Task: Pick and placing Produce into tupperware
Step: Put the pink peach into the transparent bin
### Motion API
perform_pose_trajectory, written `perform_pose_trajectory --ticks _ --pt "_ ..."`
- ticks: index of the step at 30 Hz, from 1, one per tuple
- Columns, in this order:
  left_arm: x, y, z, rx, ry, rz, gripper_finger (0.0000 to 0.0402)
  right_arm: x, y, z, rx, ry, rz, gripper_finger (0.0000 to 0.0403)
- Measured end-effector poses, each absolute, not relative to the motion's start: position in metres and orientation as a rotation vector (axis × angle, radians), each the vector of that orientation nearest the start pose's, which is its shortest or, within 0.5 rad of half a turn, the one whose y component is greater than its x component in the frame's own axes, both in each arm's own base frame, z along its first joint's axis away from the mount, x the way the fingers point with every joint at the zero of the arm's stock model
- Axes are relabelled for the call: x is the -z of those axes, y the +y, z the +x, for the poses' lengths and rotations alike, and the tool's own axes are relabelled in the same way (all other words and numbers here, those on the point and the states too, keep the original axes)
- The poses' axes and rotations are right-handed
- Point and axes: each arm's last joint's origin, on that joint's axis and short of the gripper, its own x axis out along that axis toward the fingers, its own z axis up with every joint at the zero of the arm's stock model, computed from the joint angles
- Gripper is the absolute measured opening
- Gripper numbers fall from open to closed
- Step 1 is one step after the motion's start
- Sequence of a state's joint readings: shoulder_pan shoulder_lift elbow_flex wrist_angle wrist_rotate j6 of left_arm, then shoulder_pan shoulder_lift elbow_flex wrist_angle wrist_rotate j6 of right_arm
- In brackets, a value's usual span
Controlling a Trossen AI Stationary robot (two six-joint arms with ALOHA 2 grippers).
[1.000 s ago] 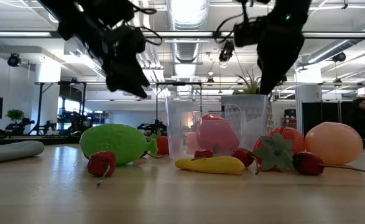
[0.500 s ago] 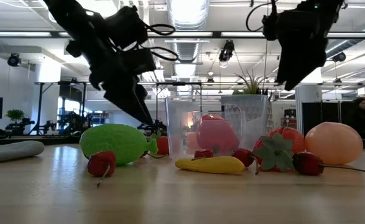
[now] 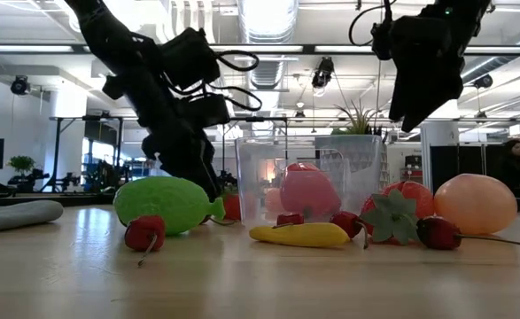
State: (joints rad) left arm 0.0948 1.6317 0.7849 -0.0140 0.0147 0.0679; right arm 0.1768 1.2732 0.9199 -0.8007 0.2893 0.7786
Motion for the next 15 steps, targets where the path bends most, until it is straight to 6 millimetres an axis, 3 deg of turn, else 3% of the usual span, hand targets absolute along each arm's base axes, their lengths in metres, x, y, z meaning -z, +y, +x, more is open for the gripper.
perform_pose_trajectory --ticks 7,15 --pt "-0.144 0.028 0.313 -0.046 0.833 0.023 0.0232 -0.24 0.033 0.23 0.52 1.006 0.427 0.0291" --pt "-0.135 0.026 0.312 -0.045 0.871 0.015 0.0162 -0.241 0.033 0.23 0.519 1.001 0.43 0.0287"
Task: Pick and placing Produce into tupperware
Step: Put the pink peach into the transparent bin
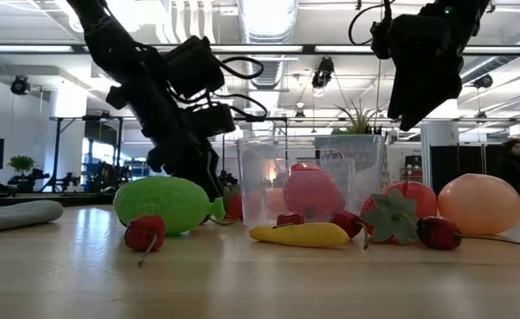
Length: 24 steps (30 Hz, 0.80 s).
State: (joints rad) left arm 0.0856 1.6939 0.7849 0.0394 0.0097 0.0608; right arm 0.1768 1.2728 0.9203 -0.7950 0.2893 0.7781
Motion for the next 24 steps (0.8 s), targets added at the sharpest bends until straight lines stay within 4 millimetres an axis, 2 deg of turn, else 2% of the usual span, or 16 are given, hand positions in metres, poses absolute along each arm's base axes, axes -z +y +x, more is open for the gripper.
perform_pose_trajectory --ticks 9,17,20,24 --pt "-0.136 0.026 0.312 -0.045 0.866 0.015 0.0088 -0.241 0.033 0.23 0.521 0.999 0.434 0.0296" --pt "-0.138 0.027 0.311 -0.063 0.866 0.024 0.0066 -0.241 0.033 0.23 0.522 0.997 0.437 0.0291" --pt "-0.154 0.028 0.308 -0.112 0.853 0.054 0.0066 -0.241 0.033 0.231 0.521 0.995 0.438 0.029" --pt "-0.19 0.03 0.3 -0.198 0.753 0.088 0.0065 -0.241 0.033 0.232 0.514 0.986 0.434 0.0294"
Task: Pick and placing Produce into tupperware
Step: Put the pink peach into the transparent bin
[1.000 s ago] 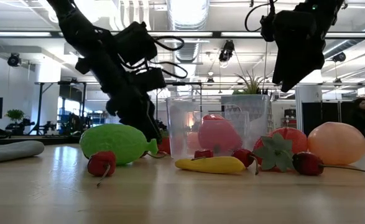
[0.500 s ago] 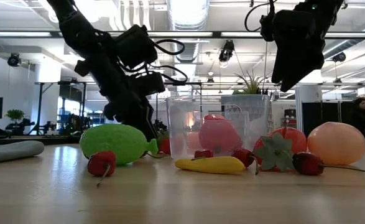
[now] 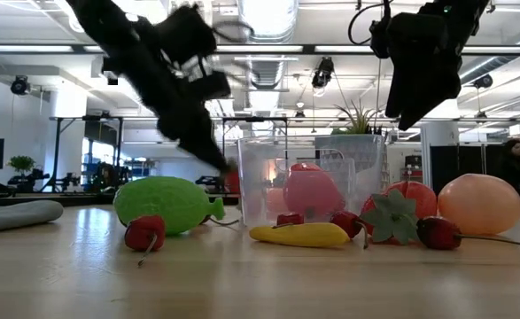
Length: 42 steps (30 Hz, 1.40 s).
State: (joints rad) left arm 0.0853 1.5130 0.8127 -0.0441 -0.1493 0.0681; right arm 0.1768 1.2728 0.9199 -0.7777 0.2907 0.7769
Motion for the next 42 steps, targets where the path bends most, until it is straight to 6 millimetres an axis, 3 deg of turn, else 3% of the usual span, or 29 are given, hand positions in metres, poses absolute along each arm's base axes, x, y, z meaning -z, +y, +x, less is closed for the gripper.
perform_pose_trajectory --ticks 5,9,18,26,42 --pt "-0.23 0.03 0.291 -0.224 0.571 0.088 0.0065 -0.242 0.033 0.233 0.501 0.974 0.423 0.0297" --pt "-0.236 0.029 0.287 -0.223 0.549 0.087 0.0065 -0.242 0.033 0.234 0.504 0.96 0.422 0.0291" --pt "-0.191 0.029 0.285 -0.209 0.852 0.091 0.0065 -0.243 0.033 0.235 0.511 0.941 0.429 0.0297" --pt "-0.157 0.028 0.292 -0.172 0.995 0.075 0.007 -0.244 0.033 0.237 0.509 0.924 0.445 0.029" --pt "-0.154 0.028 0.289 -0.213 1.018 0.011 0.0078 -0.244 0.033 0.237 0.505 0.924 0.43 0.0294"
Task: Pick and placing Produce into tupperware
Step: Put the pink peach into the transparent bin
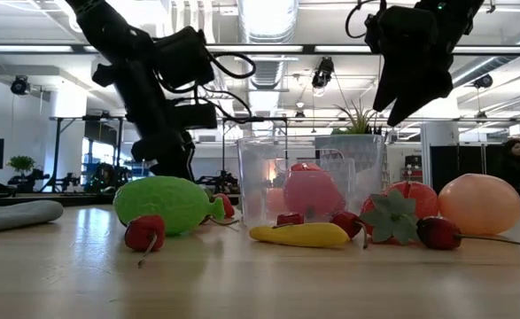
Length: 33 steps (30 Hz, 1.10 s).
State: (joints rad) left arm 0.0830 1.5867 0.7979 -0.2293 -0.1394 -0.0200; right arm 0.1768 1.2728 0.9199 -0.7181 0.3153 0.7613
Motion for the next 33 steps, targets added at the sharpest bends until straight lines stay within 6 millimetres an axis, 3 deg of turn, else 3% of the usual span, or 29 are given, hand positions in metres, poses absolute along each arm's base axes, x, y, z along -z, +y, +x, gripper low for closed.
perform_pose_trajectory --ticks 9,14,19,27,33 --pt "-0.168 0.029 0.286 -0.255 0.974 0.03 0.0078 -0.244 0.033 0.237 0.504 0.925 0.427 0.0295" --pt "-0.205 0.029 0.292 -0.248 0.808 0.017 0.0078 -0.244 0.033 0.237 0.503 0.925 0.425 0.0297" --pt "-0.238 0.024 0.303 -0.025 0.517 -0.012 0.0077 -0.243 0.033 0.236 0.504 0.928 0.423 0.0291" --pt "-0.215 0.022 0.328 0.105 0.527 -0.037 0.0077 -0.243 0.033 0.236 0.505 0.929 0.426 0.0295" --pt "-0.208 0.022 0.352 0.076 0.545 -0.13 0.0078 -0.242 0.034 0.236 0.504 0.932 0.471 0.0295"
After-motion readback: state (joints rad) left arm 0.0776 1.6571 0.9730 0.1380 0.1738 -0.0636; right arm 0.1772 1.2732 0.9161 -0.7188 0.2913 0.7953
